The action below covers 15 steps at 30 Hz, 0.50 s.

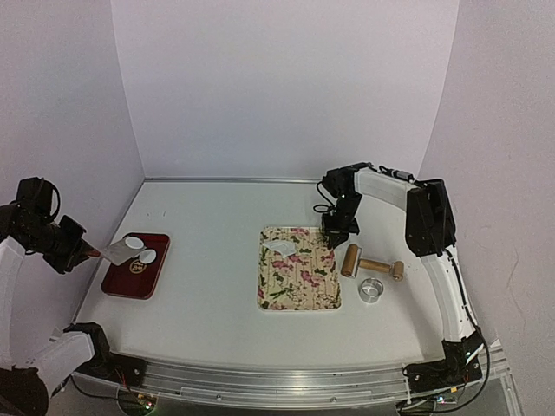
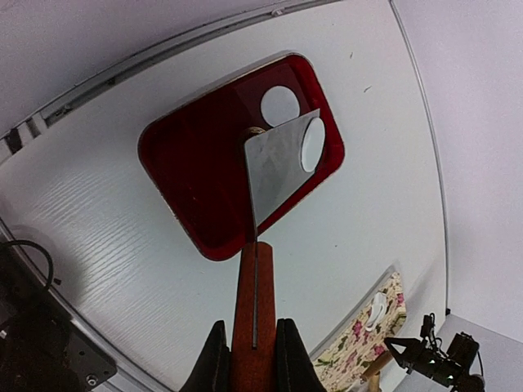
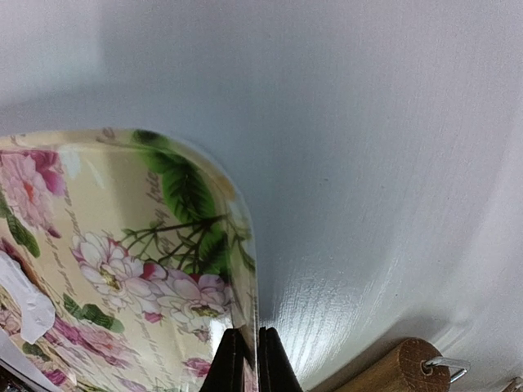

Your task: Roll out the dumpling wrappers from the dough

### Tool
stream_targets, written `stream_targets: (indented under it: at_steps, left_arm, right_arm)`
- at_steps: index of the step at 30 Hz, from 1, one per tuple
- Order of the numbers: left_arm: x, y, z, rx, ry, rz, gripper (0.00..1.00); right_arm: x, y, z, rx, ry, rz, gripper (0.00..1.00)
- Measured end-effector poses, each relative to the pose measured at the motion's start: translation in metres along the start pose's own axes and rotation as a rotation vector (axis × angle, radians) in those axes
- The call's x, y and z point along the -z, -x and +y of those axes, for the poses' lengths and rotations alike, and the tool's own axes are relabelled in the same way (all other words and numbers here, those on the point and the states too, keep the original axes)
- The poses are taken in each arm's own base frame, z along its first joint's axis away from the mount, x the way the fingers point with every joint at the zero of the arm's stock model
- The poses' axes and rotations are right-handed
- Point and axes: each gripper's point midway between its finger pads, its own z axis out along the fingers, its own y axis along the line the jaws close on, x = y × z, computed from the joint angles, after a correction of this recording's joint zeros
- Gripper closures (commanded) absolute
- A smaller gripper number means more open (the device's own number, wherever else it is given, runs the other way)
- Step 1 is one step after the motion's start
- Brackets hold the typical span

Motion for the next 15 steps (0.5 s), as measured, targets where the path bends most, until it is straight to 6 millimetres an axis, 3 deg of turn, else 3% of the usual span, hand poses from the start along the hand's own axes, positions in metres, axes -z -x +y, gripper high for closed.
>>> stream_targets:
  at_steps: [10, 15]
  left_arm:
    - [0.008, 0.008, 0.019, -0.063, 0.144, -0.027, 1.0]
    - [0.004, 0.018, 0.016, -0.145, 0.207, -0.009, 1.0]
  right_arm:
    - [0.0, 0.0, 0.0, -0.001, 0.003, 0.001, 1.0]
    - [0.0, 0.0, 0.0, -0.003, 0.006, 0.002, 1.0]
